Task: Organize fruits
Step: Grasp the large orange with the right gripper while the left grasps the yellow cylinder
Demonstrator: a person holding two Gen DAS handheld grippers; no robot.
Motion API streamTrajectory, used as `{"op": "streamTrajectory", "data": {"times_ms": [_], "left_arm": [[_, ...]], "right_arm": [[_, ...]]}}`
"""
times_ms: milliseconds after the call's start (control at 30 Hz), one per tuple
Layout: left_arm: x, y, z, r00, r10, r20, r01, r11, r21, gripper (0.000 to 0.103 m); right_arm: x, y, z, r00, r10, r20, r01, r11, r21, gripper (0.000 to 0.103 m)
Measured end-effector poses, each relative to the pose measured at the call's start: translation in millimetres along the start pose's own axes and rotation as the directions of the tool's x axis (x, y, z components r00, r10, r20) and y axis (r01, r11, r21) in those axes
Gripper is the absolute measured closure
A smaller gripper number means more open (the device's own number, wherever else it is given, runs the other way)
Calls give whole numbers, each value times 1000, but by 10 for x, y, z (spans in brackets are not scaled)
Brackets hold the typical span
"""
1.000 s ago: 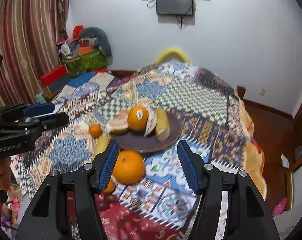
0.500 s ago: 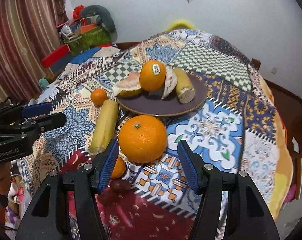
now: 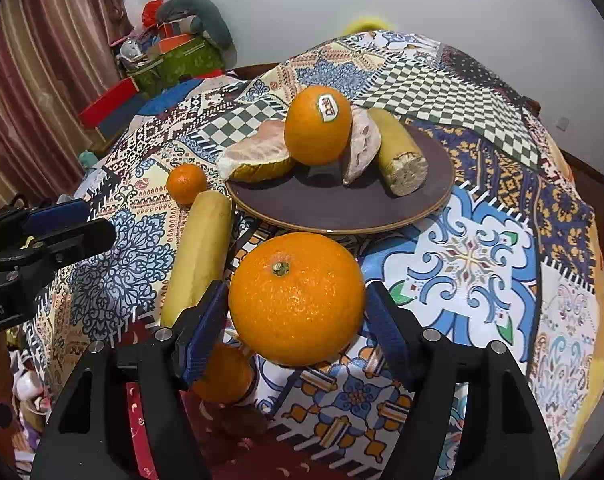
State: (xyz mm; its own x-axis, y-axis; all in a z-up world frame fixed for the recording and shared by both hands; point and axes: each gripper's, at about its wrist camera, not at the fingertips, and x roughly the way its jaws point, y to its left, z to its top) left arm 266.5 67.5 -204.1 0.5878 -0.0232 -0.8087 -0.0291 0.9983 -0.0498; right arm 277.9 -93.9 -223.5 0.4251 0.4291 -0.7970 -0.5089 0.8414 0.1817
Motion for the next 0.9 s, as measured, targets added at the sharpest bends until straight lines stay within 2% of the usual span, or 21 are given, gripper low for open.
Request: {"op": "streamTrajectory", "data": {"times_ms": [200,467,600,767,900], "left_arm": [[118,-145,46,999,-31,-26,31,999,17,46],[325,-325,144,996,-70,-53,71,997,6,46],[496,-332,160,994,-72,-87,70,997,-30,54],[691,-358,157,991,-47,-127,43,999,-32,56],[738,-369,165,992,-35,-123,32,999,-31,56]], "right_arm": [[-57,-6,-42,1000,3,15,-3,1000,-18,37],[-294,-246,-129,999,-24,46,22,999,41,37],[-456,-438,-190,995,-74,69,69,995,73,37],[-555,-599,-230,993,-82,82,72,991,114,37],[-572,-633,-259,993,-87,82,77,989,126,37]]}}
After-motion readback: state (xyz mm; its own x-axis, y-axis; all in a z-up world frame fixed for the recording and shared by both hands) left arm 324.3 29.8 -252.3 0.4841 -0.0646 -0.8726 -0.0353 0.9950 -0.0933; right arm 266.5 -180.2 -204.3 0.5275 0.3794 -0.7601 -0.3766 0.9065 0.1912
